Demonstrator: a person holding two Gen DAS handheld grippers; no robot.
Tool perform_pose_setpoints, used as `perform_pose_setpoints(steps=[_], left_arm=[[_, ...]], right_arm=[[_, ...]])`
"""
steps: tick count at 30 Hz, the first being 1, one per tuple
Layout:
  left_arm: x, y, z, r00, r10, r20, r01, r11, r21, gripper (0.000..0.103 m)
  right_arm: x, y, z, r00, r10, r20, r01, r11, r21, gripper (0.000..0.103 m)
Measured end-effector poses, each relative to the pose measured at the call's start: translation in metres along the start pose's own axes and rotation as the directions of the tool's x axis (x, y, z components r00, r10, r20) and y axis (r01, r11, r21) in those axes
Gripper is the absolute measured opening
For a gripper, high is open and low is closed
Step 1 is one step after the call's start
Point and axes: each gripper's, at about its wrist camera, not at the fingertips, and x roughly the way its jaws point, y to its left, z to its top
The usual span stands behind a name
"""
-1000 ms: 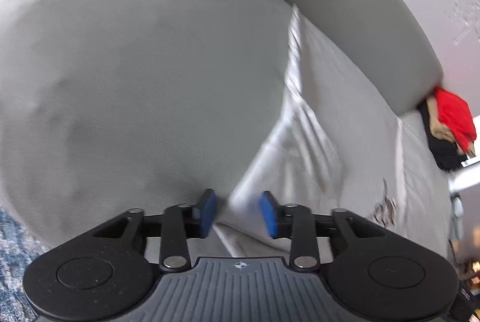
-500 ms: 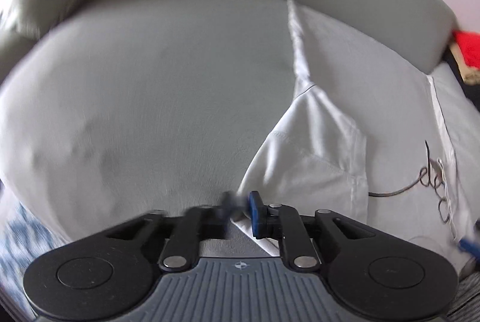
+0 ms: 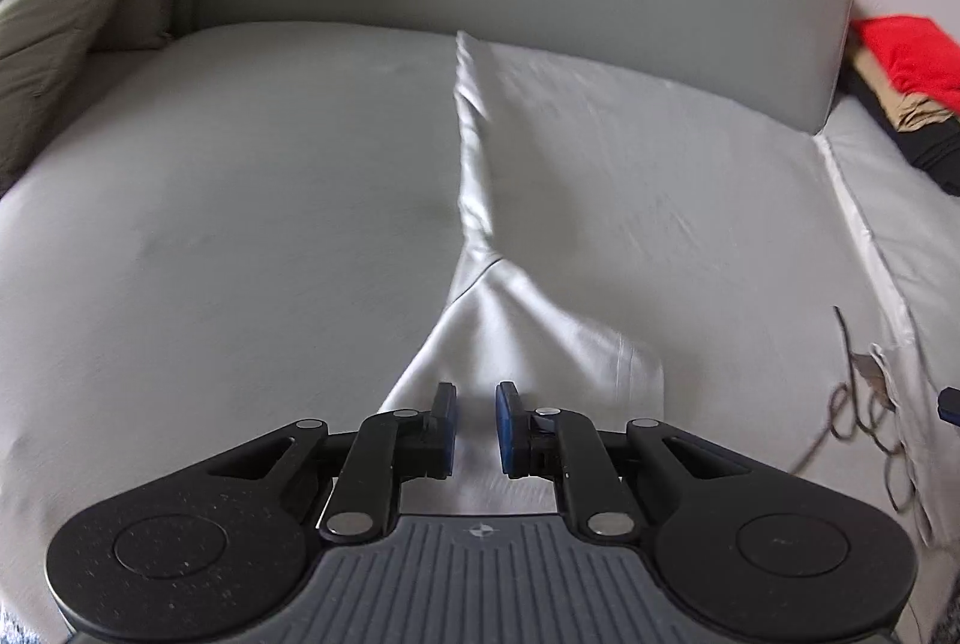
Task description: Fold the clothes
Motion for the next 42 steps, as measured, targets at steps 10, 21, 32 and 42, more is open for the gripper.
perform_pose_setpoints(steps=[10, 21, 32, 42], left_arm=[[0.002, -0.033, 0.006, 1.000, -0.001, 0.018, -0.001, 0.993, 0.121, 0.012], [-0.048, -0.030, -0.061, 0.993, 0.018, -0.117, -0.009, 0.997, 0.078, 0.018], [-0.077, -0.037, -0.069, 1.000, 0.003, 0.028, -0.005, 0.997, 0.074, 0.017], [-0.084, -0.068, -0.120, 0.996, -0.059, -0.068, 0.072, 0.977, 0.202, 0.018]], right_arm=[[0.030, 0.016, 0.015, 0.996, 0.046, -0.075, -0.051, 0.997, -0.063, 0.012], [-0.034, -0.013, -0.028, 0.968, -0.208, -0.138, 0.185, 0.969, -0.162, 0.002], [-0.071, 0.008, -0.042, 0.994, -0.032, -0.106, 0.017, 0.990, -0.141, 0.011], [-0.076, 0.017, -0.088, 0.971, -0.062, -0.229, 0.002, 0.968, -0.251, 0.012]])
